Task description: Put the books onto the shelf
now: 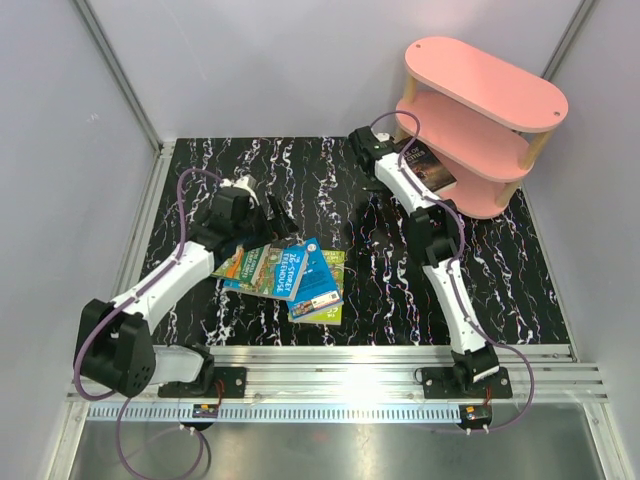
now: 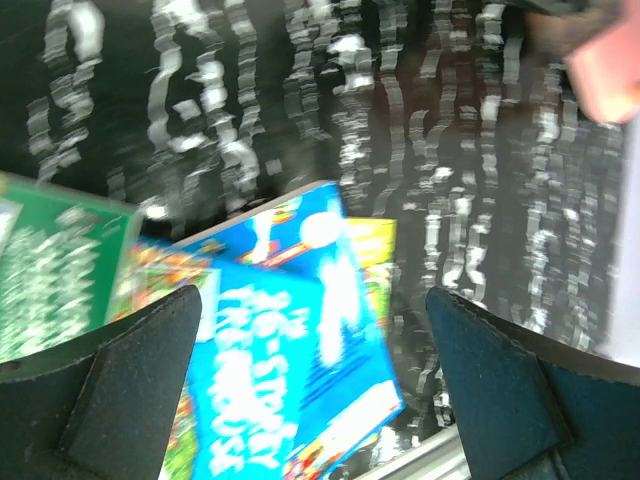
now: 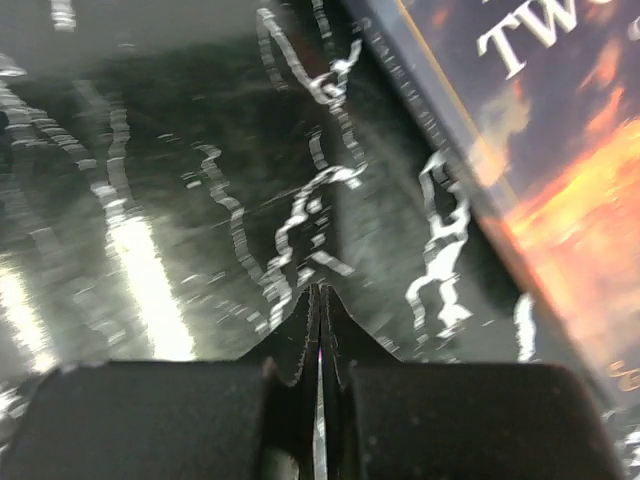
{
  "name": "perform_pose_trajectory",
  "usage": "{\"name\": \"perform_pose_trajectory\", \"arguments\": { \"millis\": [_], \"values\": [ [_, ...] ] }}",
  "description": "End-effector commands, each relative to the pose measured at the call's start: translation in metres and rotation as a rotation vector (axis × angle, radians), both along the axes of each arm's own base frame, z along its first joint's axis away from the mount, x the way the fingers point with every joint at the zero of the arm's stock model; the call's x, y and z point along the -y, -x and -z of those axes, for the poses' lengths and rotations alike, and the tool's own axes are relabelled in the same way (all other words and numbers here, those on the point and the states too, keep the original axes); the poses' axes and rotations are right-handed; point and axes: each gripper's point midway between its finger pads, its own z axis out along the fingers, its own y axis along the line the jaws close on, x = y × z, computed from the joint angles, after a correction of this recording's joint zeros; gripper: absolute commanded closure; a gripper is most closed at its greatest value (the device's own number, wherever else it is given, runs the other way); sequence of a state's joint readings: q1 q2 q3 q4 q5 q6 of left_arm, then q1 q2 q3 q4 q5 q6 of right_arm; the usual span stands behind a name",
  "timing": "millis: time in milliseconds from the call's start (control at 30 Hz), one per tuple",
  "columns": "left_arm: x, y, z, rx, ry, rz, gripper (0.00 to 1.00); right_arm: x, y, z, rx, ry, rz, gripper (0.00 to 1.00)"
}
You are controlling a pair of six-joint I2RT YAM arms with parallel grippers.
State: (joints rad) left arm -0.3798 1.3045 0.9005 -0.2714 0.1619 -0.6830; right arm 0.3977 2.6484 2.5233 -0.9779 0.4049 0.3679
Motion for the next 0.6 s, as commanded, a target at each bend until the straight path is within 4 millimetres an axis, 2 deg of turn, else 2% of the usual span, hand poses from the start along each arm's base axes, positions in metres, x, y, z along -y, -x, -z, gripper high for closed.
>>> {"name": "perform_pose_trajectory", "arguments": {
  "millis": [0,233,267,300,367,433,467,500,533,567],
  "values": [
    [-0.020,-0.002,-0.007,0.023,-0.056,-0.075,0.01,0.030,-0.024,-0.036,0.126,0.184,0.012,1.00],
    [-0.020,-0.002,-0.006,-0.039,-0.065,-0.099,0.01,0.112,-0.025,0.011,0.016,0.253,0.131,0.99],
    [-0.021,-0.002,-0.007,-0.037,-0.070,-0.100,0.01,0.138,-0.031,0.014,0.019,0.225,0.199,0.98],
    [-0.023,0.001,-0.006,-0.046,-0.081,-0.097,0.01,0.138,-0.025,0.021,-0.027,0.148,0.215,1.00],
    [-0.026,0.002,-0.007,-0.045,-0.099,-0.102,0.01,0.159,-0.030,0.016,-0.012,0.099,0.276,1.00],
    [-0.029,0.005,-0.007,-0.052,-0.113,-0.101,0.01,0.169,-0.031,0.012,0.007,0.122,0.302,1.00],
    [-0.029,0.006,-0.008,-0.052,-0.115,-0.098,0.01,0.175,-0.033,-0.003,0.039,0.155,0.313,1.00],
    [-0.030,0.007,-0.008,-0.057,-0.118,-0.098,0.01,0.181,-0.037,-0.009,0.072,0.189,0.319,1.00],
    [-0.030,0.007,-0.009,-0.054,-0.118,-0.100,0.01,0.183,-0.034,-0.005,0.058,0.202,0.306,1.00],
    [-0.030,0.007,-0.009,-0.052,-0.117,-0.101,0.01,0.182,-0.037,-0.015,0.078,0.196,0.292,0.99]
  ]
}}
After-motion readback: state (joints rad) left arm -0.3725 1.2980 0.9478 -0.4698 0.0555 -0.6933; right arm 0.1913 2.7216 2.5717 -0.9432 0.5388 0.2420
